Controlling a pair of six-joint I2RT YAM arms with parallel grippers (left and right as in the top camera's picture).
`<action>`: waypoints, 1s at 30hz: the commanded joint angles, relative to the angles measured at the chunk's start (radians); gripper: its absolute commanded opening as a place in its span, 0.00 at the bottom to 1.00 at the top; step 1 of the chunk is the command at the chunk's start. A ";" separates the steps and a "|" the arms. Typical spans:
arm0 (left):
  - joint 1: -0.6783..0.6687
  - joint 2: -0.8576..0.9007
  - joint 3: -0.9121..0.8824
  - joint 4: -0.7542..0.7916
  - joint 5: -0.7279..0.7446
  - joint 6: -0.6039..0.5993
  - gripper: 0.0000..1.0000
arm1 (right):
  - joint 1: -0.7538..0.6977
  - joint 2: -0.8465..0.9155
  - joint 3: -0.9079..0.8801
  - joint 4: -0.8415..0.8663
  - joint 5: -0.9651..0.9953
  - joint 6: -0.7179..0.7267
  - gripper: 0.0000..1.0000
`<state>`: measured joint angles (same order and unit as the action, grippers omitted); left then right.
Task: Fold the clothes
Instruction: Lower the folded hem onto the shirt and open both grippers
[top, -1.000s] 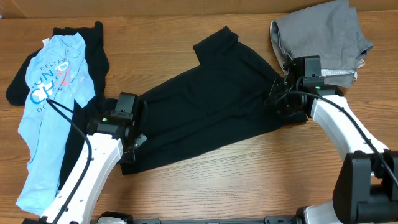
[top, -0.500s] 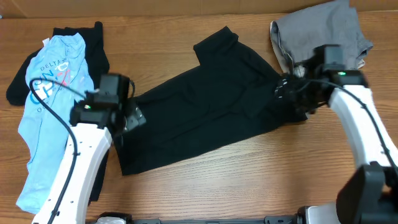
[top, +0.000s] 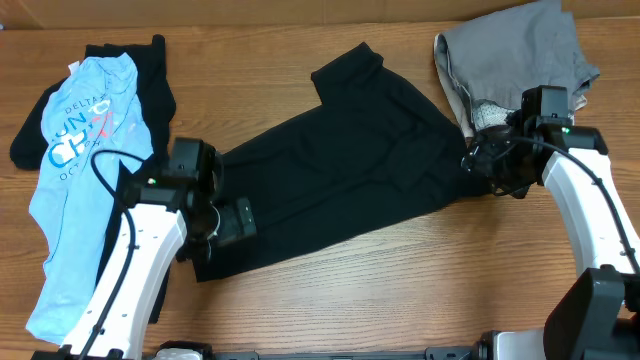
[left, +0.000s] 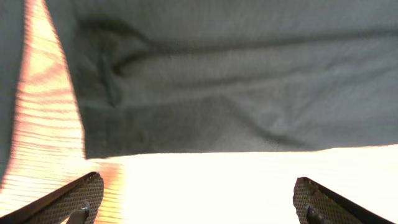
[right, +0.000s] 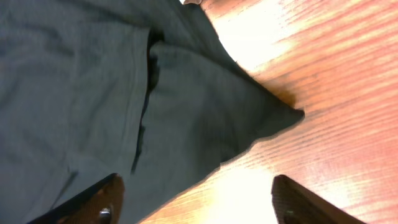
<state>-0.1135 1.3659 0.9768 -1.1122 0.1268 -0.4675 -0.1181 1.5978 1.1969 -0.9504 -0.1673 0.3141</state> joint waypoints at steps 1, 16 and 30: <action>0.001 0.008 -0.071 0.040 0.057 0.018 0.99 | -0.009 0.003 -0.064 0.060 0.018 -0.001 0.73; 0.001 0.008 -0.093 0.240 0.031 0.027 1.00 | -0.009 0.162 -0.179 0.288 0.037 0.028 0.62; 0.003 0.008 -0.093 0.411 -0.085 0.027 1.00 | -0.101 0.200 -0.183 -0.036 0.195 0.245 0.61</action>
<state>-0.1131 1.3727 0.8864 -0.7139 0.0975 -0.4614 -0.1677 1.7855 1.0225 -0.9577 -0.0284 0.5056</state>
